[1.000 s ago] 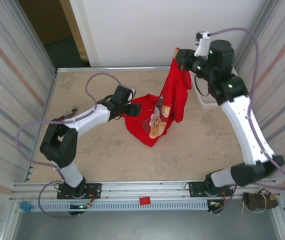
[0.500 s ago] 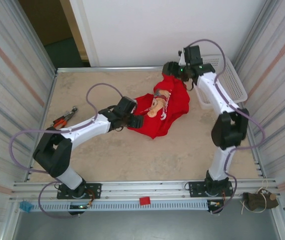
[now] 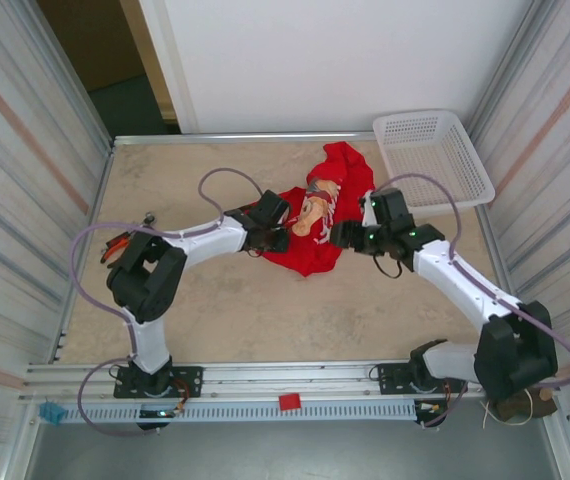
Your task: Fold the inside-out t-shirt
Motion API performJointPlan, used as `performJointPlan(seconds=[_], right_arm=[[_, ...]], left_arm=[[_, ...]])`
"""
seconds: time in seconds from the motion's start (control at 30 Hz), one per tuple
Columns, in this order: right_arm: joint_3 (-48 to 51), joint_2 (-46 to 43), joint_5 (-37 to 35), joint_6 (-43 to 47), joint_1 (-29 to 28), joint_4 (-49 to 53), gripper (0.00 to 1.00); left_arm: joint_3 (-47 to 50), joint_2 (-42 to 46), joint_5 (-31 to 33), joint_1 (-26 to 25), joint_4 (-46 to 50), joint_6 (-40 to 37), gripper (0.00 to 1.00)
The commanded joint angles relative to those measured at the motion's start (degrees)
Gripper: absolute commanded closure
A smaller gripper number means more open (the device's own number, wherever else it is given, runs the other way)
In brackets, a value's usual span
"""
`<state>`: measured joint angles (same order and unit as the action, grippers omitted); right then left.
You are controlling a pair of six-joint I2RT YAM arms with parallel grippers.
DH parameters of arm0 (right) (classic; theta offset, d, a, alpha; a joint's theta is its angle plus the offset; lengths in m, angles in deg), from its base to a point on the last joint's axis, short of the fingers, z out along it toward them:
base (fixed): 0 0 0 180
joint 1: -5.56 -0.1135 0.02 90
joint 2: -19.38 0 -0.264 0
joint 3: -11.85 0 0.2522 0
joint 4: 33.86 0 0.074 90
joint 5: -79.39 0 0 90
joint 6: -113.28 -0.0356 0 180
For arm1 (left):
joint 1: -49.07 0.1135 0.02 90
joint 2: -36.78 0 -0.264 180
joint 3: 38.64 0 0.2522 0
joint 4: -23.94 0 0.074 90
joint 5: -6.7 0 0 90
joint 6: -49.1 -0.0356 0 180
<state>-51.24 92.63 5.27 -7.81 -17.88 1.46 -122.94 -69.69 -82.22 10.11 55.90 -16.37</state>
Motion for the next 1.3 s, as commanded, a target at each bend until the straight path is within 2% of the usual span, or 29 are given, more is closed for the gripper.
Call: performJointPlan(seconds=[0.0, 0.2, 0.53, 0.57, 0.6, 0.63, 0.67, 0.83, 1.0, 1.03, 1.07, 1.13, 1.2, 1.27], right_arm=[[2.11, 2.8, 1.94, 0.16, -1.4, -4.47, 0.39], [1.56, 11.78, 4.76, -1.27, -2.6, -11.55, 0.4], [-8.02, 27.86, 7.63, -7.59, -4.66, -20.31, 0.41], [-9.05, 29.7, 8.67, -7.99, -4.74, -20.9, 0.5], [-9.9, 30.86, 9.77, -8.02, -4.69, -20.99, 0.67], [-10.55, 31.49, 10.74, -7.89, -4.53, -20.78, 0.92], [-10.62, 31.09, 11.45, -7.53, -4.19, -20.56, 1.0], [-9.11, 17.87, 13.98, -5.57, 0.21, -16.16, 1.0], [-11.62, 2.47, 14.76, -0.77, 1.64, -3.79, 1.0], [-11.6, 0.27, 14.92, -0.49, 1.52, -2.36, 1.0], [-11.33, -1.32, 15.23, -0.38, 1.49, -1.59, 1.0], [-9.65, -3.62, 15.74, -0.78, 1.46, -0.92, 1.0], [-6.79, -4.38, 15.93, -1.65, 1.33, -2.16, 1.0], [-3.95, -4.38, 16.63, -3.24, 1.47, -4.9, 1.0]], left_arm=[[0.05, 5.62, -1.02, 2.33, 0.44, -0.12, 1.0], [5.15, 12.55, -4.27, 5.89, -0.5, 1.31, 1.0], [5.33, 13.55, -6.02, 6.17, -1.14, 2.66, 1.0], [5.17, 13.79, -6.44, 6.41, -1.15, 3.23, 1.0], [5.18, 14.04, -6.79, 6.72, -1.07, 3.83, 1.0], [5.43, 14.41, -7.34, 7.4, -1.22, 4.78, 1.0], [5.8, 14.98, -8.03, 8.32, -1.48, 5.93, 1.0], [11.12, 19.18, -11.64, 16.18, -3.99, 12.13, 1.0], [14.15, 23.5, -12.77, 21.63, -3.35, 11.85, 1.0], [14.42, 24.18, -12.84, 22.11, -2.97, 11.44, 0.97], [14.55, 24.66, -12.96, 22.48, -2.62, 11.04, 0.89], [14.82, 26.03, -13.13, 22.75, -2.01, 9.32, 0.64], [15.61, 27.75, -13.36, 22.62, -2.1, 7.71, 0.49], [17.0, 30.05, -13.46, 21.86, -2.86, 6.43, 0.42]])
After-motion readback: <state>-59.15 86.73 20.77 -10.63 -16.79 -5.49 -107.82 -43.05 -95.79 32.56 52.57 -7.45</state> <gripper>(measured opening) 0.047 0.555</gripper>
